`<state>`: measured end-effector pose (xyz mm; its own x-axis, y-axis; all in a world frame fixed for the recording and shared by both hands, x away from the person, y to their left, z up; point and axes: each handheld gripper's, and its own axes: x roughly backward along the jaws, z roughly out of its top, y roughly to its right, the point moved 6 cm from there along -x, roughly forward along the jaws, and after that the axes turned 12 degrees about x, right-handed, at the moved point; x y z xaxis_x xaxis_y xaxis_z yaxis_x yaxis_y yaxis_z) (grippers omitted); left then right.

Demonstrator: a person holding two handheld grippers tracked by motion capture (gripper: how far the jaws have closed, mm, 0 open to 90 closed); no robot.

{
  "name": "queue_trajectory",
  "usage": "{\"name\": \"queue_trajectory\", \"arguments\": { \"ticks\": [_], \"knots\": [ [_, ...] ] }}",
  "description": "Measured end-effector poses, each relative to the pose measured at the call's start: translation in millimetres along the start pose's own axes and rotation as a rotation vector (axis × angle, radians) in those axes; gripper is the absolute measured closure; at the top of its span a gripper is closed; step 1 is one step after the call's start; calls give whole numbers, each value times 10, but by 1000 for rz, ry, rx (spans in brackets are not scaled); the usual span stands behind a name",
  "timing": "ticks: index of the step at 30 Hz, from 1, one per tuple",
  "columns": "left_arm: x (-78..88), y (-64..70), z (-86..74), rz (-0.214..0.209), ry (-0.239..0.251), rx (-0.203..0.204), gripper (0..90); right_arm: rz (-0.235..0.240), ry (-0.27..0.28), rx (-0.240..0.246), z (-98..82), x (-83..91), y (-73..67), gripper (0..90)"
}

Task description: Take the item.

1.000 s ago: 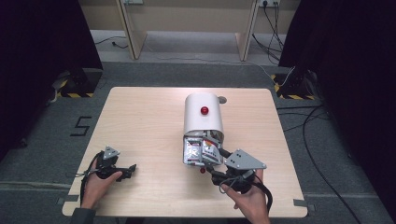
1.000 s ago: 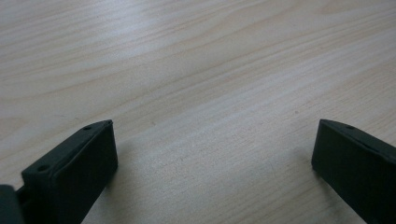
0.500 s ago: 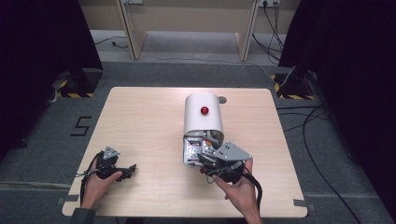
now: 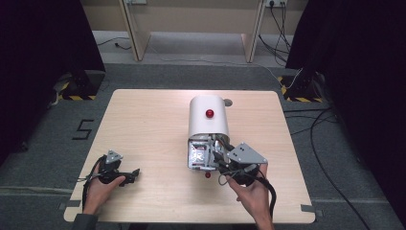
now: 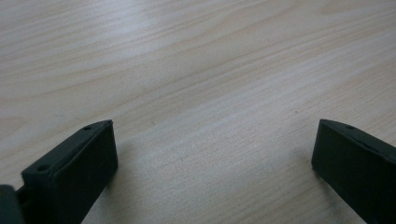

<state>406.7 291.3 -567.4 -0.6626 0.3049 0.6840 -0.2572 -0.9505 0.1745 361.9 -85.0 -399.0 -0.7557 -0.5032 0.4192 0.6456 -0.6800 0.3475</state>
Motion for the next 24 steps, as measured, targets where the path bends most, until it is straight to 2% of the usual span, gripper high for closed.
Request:
{"name": "queue_trajectory", "arguments": {
  "ticks": [6,7,13,18,24],
  "knots": [
    [1,0,0,1,0,0,0,8,-19,23,-33,-37,-21,625],
    [1,-1,0,1,-1,-1,0,-17,-49,46,-76,-63,-7,636],
    [0,-1,0,1,0,-1,0,-8,-59,45,-126,-107,7,674],
    [0,-1,-1,1,0,-1,0,-2,-35,57,-136,-89,26,791],
    [1,-1,-1,1,-1,-1,0,11,13,57,-79,11,29,835]
  ]
}}
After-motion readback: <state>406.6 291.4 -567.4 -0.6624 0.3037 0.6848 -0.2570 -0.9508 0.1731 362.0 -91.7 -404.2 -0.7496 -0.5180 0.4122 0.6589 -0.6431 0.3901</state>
